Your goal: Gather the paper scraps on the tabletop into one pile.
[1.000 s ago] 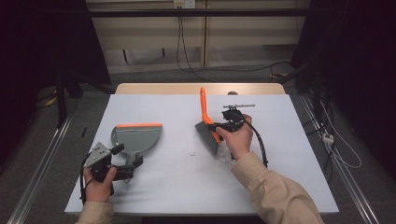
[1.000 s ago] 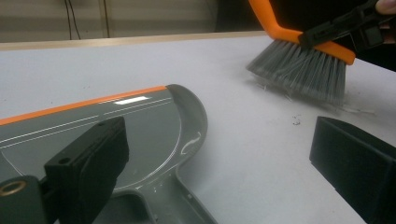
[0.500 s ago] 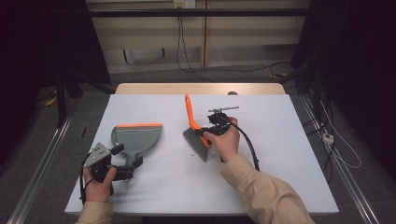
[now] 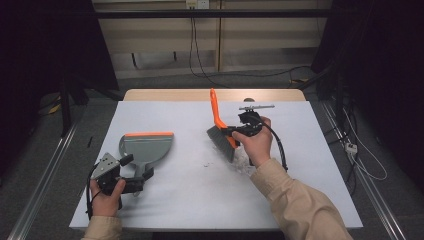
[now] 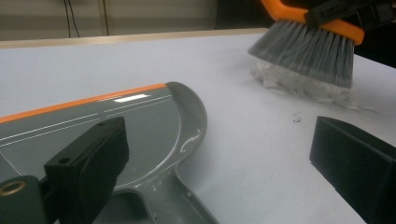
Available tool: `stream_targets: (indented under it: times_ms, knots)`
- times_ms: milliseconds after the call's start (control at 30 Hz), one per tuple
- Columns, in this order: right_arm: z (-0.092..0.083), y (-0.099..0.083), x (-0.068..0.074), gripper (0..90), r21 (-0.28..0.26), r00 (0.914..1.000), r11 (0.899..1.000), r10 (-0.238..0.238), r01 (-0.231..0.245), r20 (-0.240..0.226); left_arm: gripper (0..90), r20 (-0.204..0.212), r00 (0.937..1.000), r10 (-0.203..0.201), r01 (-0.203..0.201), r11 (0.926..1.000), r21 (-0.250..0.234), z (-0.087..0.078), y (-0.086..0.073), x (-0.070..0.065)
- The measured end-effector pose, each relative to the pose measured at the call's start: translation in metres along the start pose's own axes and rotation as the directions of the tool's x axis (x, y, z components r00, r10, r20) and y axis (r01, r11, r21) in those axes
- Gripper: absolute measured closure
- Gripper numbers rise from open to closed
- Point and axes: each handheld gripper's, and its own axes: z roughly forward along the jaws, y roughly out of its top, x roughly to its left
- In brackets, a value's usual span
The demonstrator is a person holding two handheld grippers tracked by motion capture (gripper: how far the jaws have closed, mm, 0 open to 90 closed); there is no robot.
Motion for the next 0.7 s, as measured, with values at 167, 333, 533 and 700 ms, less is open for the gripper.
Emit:
stream_targets:
  times_ms: [167,333,533,700]
  knots:
    - [-0.007,0.023,-0.007,71.5,-0.047,0.9947,0.994,-0.097,0.096,-0.031,4.4,0.003,1.0,-0.008,0.008,0.9999,-0.006,-0.002,0.0,0.001]
    - [-0.006,0.043,-0.025,71.5,-0.047,0.9699,0.969,-0.243,0.244,0.015,4.4,0.002,0.9998,-0.02,0.02,0.9997,-0.014,-0.002,0.0,0.002]
    - [0.014,0.043,-0.057,71.5,-0.005,0.95,0.95,-0.311,0.311,0.023,4.4,0.003,0.9995,-0.03,0.03,0.9995,-0.01,-0.002,-0.002,0.003]
    - [0.028,0.041,-0.073,71.6,0.006,0.9118,0.912,-0.41,0.41,0.019,4.4,0.003,0.9995,-0.03,0.03,0.9996,0.0,0.001,-0.003,0.003]
